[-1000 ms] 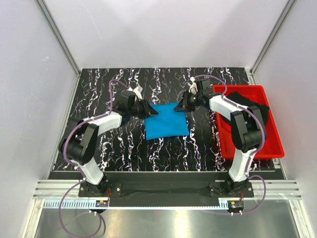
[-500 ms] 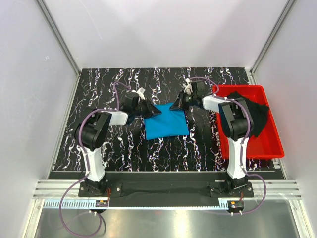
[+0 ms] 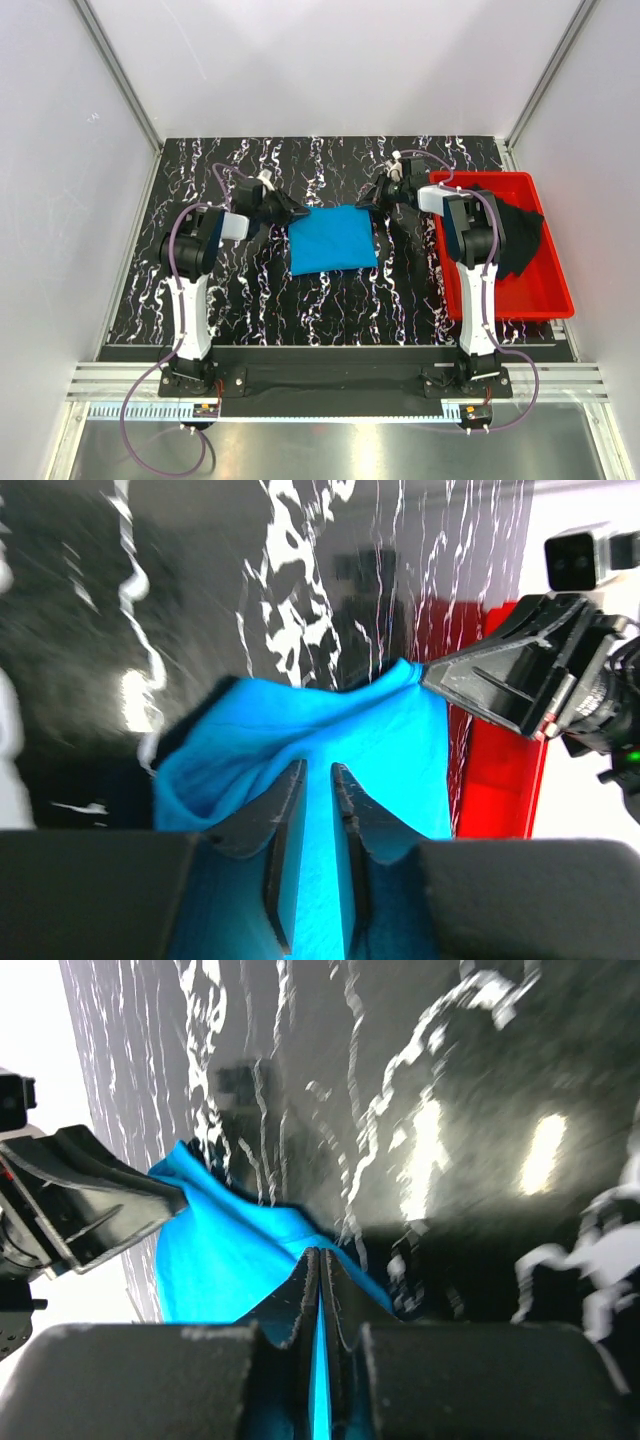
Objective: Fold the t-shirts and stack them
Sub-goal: Fold the tshirt
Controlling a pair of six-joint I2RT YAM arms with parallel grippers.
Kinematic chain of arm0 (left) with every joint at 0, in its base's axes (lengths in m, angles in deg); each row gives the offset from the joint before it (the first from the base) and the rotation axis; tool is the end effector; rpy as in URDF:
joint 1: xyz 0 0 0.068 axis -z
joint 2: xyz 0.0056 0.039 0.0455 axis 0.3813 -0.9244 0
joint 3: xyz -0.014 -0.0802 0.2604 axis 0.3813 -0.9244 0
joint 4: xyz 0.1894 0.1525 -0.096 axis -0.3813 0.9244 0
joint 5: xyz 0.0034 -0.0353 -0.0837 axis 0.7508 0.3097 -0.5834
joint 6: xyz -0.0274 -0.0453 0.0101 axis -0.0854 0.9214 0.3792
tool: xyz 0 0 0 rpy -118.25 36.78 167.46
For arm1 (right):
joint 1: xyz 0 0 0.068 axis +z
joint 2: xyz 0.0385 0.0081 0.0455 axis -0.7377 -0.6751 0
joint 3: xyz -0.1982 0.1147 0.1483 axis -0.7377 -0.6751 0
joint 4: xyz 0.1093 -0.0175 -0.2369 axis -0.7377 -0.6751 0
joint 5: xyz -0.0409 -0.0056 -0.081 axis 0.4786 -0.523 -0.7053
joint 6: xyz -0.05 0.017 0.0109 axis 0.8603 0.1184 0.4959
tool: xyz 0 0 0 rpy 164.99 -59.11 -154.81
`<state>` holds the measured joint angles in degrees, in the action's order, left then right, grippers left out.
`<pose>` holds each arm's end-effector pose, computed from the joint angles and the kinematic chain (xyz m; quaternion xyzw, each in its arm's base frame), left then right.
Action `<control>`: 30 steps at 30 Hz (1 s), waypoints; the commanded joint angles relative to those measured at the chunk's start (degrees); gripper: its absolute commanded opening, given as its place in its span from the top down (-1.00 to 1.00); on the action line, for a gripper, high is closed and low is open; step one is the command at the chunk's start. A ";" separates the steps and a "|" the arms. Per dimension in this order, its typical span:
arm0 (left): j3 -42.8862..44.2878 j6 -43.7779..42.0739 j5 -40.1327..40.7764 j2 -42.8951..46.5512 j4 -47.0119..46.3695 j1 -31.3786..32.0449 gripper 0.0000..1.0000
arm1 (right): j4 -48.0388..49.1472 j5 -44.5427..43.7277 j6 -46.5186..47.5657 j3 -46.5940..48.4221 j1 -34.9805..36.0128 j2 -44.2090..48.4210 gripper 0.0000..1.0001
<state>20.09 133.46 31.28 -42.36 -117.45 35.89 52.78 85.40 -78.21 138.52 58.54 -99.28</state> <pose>0.4167 -0.1186 0.1049 -0.1663 0.8308 -0.4580 0.2691 0.4795 0.1164 0.1076 0.0362 0.8717 0.4315 0.2292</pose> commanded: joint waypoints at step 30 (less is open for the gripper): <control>-10.85 6.84 -6.64 10.73 -12.97 2.79 0.40 | -2.22 3.45 0.05 -9.93 0.24 15.07 0.71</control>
<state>11.48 135.12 26.10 -28.92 -120.18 39.65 44.08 85.33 -75.80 131.11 57.63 -83.32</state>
